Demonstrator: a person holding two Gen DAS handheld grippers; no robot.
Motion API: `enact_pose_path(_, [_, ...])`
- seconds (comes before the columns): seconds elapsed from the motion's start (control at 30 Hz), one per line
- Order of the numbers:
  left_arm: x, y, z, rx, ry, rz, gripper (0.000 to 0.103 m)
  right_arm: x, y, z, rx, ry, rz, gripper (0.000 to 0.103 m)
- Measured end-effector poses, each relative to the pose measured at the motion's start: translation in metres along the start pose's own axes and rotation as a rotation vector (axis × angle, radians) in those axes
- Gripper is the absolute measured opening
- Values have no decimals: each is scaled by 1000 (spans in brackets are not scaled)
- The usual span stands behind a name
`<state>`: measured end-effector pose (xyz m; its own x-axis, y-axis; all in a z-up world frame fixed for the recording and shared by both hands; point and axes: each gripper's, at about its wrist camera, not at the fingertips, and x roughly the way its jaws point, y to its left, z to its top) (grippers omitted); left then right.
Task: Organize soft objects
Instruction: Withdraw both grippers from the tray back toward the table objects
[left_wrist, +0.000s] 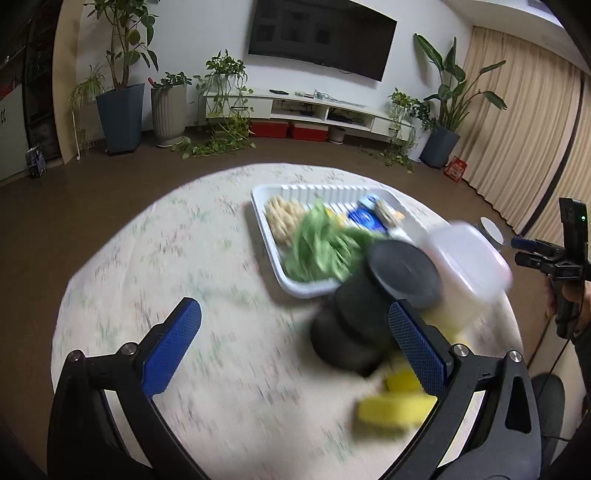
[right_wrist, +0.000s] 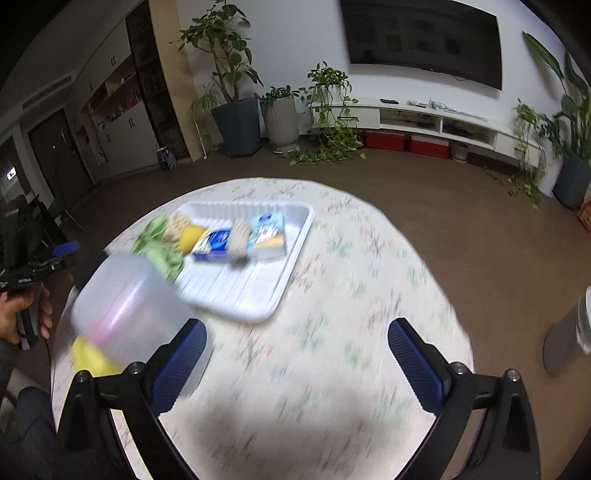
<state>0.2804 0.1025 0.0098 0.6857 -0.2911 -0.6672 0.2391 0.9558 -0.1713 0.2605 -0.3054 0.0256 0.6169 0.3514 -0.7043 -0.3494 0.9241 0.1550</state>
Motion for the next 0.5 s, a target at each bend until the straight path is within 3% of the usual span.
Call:
enact_pose_path(0.27, [-40, -43, -69, 4, 11, -35, 103, -45, 56, -73, 47, -12, 73, 101])
enact_pose_path(0.5, [-53, -88, -115, 20, 22, -83, 103, -54, 119, -123, 15, -24, 114, 101])
